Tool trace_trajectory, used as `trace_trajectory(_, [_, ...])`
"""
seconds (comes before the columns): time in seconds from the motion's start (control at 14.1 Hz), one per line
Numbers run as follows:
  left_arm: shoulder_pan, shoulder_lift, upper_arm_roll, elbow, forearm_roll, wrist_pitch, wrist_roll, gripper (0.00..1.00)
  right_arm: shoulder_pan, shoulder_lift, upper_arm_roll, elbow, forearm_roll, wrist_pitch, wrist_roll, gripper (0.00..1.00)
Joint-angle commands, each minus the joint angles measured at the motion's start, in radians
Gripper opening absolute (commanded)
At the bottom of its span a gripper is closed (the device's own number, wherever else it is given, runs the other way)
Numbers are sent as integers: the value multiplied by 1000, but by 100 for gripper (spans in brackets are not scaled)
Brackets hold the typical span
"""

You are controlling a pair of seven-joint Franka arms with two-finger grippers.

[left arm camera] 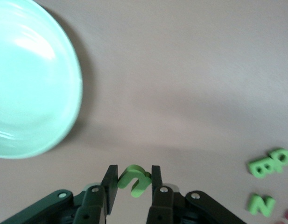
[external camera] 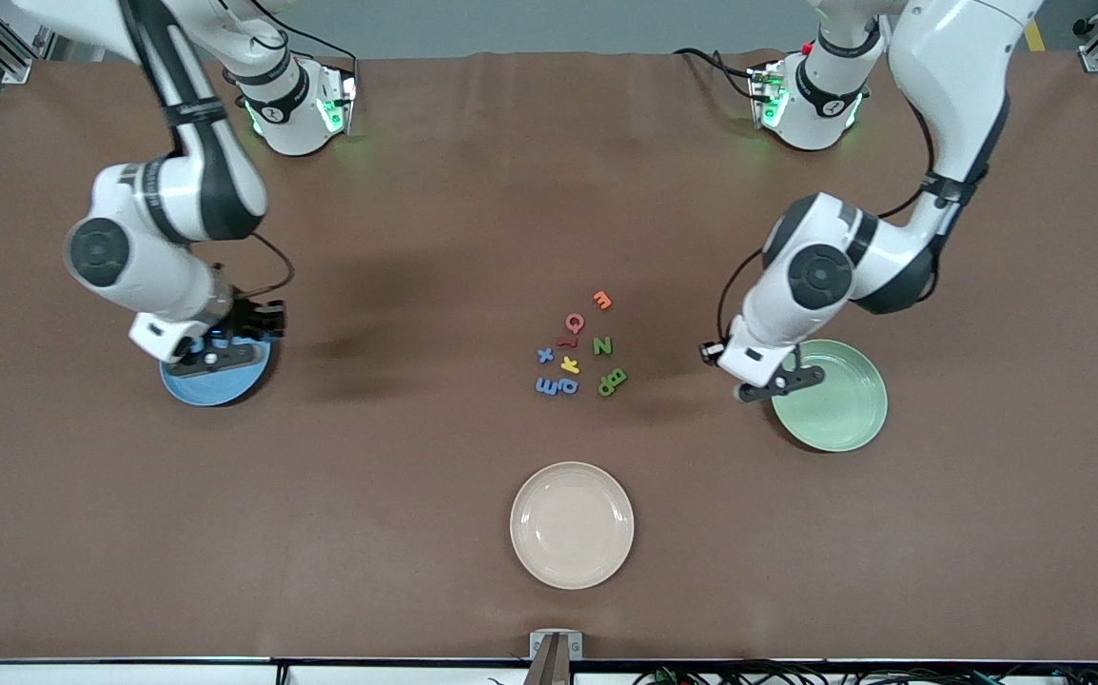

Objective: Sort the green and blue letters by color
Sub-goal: 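Drop the green letter on the green plate while the right gripper drops blue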

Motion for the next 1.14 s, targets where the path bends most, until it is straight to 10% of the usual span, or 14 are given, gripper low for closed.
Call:
trace_trajectory(0.0, [71,5,-8,0,84,-6,31,20,-133,-21,27,-111,-3,125,-188,0])
trace_trajectory(0.21, [145,37,-12,4,187,2,48,20,-186,5,27,-133,-3,174,-235,4])
trace_trajectory(0.28, [163,41,-12,4,192,2,69,20,-186,7,29,-133,-3,174,-235,28])
trace_trajectory(0.35, [183,43,-12,-3,193,3,93,20,-186,8,29,-133,-3,174,-235,99])
trace_trajectory(1.06, [249,66,-12,-91,193,83,101,23,-28,-7,41,97,5,-176,246,100])
